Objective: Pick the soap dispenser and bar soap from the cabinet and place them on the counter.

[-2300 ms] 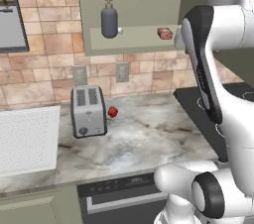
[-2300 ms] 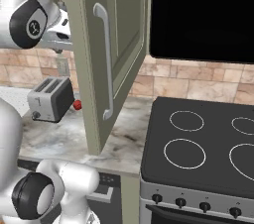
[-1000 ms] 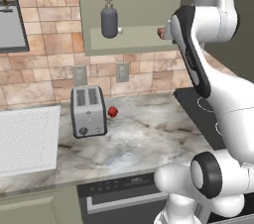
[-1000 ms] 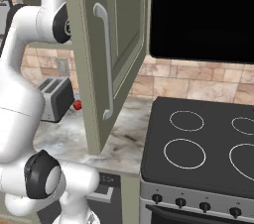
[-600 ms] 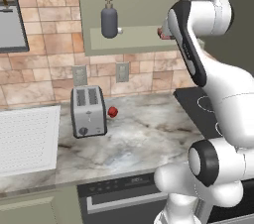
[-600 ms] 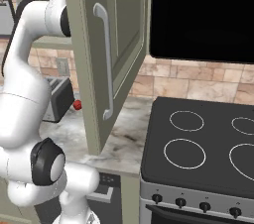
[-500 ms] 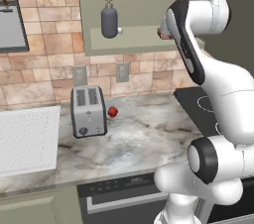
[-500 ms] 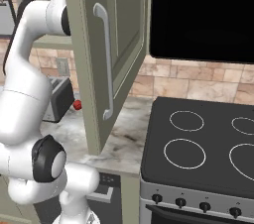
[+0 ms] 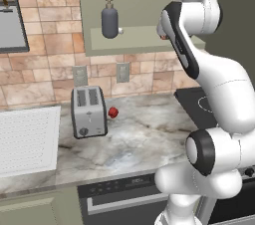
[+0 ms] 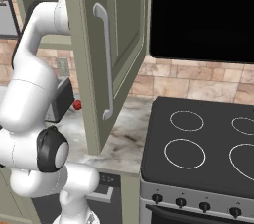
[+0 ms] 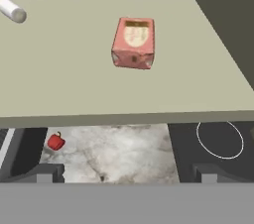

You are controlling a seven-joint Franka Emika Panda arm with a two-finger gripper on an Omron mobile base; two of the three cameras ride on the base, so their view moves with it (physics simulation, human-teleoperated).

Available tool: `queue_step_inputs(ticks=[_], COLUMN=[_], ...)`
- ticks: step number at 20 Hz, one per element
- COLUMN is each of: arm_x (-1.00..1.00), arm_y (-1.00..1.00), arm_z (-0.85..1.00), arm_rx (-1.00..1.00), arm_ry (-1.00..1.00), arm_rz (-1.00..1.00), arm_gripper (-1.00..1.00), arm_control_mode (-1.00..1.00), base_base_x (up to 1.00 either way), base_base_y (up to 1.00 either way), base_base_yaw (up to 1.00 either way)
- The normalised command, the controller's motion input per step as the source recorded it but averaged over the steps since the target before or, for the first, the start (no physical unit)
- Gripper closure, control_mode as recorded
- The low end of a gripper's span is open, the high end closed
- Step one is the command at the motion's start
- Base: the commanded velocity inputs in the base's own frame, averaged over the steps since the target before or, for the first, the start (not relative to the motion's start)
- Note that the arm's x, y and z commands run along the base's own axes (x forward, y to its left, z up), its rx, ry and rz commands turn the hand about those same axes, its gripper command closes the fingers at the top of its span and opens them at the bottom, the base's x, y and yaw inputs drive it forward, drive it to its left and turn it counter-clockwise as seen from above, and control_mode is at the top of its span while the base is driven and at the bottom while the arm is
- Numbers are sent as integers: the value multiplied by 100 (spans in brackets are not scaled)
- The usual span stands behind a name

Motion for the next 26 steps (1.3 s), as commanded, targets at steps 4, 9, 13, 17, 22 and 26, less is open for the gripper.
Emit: queue_step_inputs(ticks=[4,9,13,17,22,26], arm_x=[39,40,39,44,43,42], arm_y=[-3,-2,-4,-8,-9,-2], arm_z=[0,0,-1,0,0,0], arm_rx=[0,0,0,1,1,0], arm_ry=[0,0,0,3,2,2], arm_rz=[0,0,0,0,0,-1], arm_gripper=[-100,-100,-100,-100,-100,-100], arm_control_mode=[-100,-100,-100,-100,-100,-100], base_base_x=[0,0,0,0,0,0], base_base_y=[0,0,0,0,0,0], base_base_yaw=[0,0,0,0,0,0])
